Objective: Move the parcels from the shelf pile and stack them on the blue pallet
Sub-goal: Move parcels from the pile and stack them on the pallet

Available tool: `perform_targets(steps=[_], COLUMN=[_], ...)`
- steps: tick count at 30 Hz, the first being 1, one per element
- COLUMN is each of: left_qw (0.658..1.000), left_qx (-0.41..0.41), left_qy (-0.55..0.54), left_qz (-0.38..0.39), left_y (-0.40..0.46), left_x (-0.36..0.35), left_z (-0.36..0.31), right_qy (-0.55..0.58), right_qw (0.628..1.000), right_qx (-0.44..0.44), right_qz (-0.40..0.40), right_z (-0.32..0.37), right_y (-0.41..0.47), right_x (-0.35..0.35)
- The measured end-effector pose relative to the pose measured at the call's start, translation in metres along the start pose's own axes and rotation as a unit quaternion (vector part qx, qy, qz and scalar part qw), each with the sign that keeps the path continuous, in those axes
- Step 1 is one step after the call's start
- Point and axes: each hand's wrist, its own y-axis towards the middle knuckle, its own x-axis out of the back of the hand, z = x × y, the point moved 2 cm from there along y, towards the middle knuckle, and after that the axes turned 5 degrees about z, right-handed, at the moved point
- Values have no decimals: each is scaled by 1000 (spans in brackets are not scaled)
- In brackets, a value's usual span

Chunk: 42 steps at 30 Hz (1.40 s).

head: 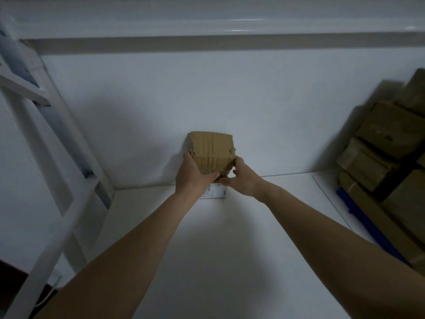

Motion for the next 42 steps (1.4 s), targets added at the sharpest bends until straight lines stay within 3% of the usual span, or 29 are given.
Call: perform_targets(steps=[10,22,30,42], left_qw=[997,979,962,939], left_qx=[-72,-194,-261,-325], left_qy=[-38,-66,-77,-94], left_qz=[8,1,36,54], left_y=[-58,-196,-294,-363], left_x=[-22,-61,-112,-195], left_z=[-91,-250,-332,-420], right_qy=[-15,0,57,157], right_qw=[997,986,962,939], right_qx=[6,93,59,33], right_qz=[-69,-141,-260,-305], right_z=[-3,10,-31,-98], right_y=[-83,-282,-392,-477], right_x=[73,193,266,352])
